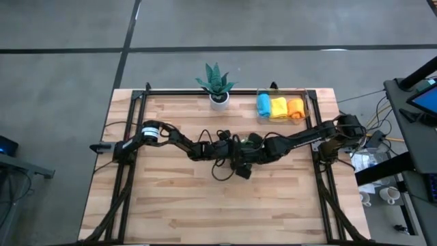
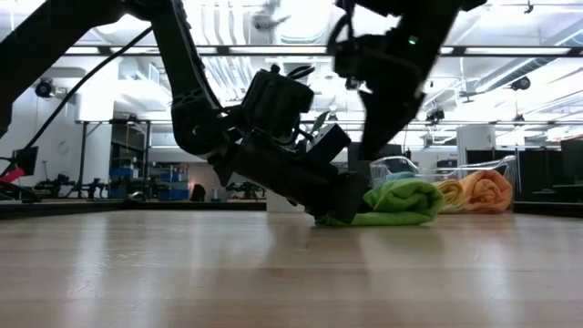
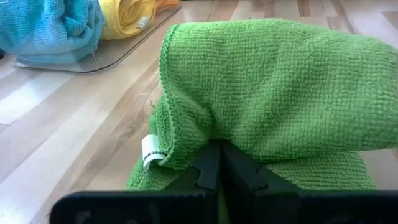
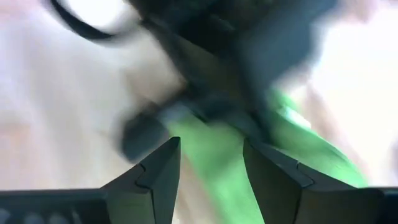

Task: Roll microfiber towels into tight, uniform cylinder then place into a basket
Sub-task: Roll the green microfiber cloth

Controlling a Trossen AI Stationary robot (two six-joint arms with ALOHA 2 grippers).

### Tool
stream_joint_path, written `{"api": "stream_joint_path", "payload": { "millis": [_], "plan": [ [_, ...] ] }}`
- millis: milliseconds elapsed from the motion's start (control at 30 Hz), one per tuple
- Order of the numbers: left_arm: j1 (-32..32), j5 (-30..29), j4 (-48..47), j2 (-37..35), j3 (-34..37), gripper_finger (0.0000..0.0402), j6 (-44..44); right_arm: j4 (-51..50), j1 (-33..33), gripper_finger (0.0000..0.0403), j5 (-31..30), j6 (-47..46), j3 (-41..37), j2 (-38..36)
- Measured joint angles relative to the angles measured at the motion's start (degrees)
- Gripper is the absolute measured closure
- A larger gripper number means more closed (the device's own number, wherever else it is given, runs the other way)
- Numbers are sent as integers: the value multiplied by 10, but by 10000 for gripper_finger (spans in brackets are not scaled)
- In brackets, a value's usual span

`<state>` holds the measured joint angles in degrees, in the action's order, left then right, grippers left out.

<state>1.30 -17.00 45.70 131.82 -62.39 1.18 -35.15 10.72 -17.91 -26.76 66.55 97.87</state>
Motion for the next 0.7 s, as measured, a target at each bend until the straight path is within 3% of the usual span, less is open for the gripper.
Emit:
{"api": "stream_joint_path", "payload": {
  "millis": [200, 467, 567, 700],
  "plan": [
    [0, 0, -2, 0, 2, 402, 0, -115, 7, 230, -112, -97, -54, -73],
    [0, 0, 0, 0, 2, 402, -1, -89, -3, 248, -119, -191, -246, -212],
    [0, 0, 2, 0, 2, 402, 0, -17, -14, 280, -101, -182, -311, -235],
    [0, 0, 2, 0, 2, 402, 0, 163, -34, 363, -46, -137, -384, -228]
  ]
}}
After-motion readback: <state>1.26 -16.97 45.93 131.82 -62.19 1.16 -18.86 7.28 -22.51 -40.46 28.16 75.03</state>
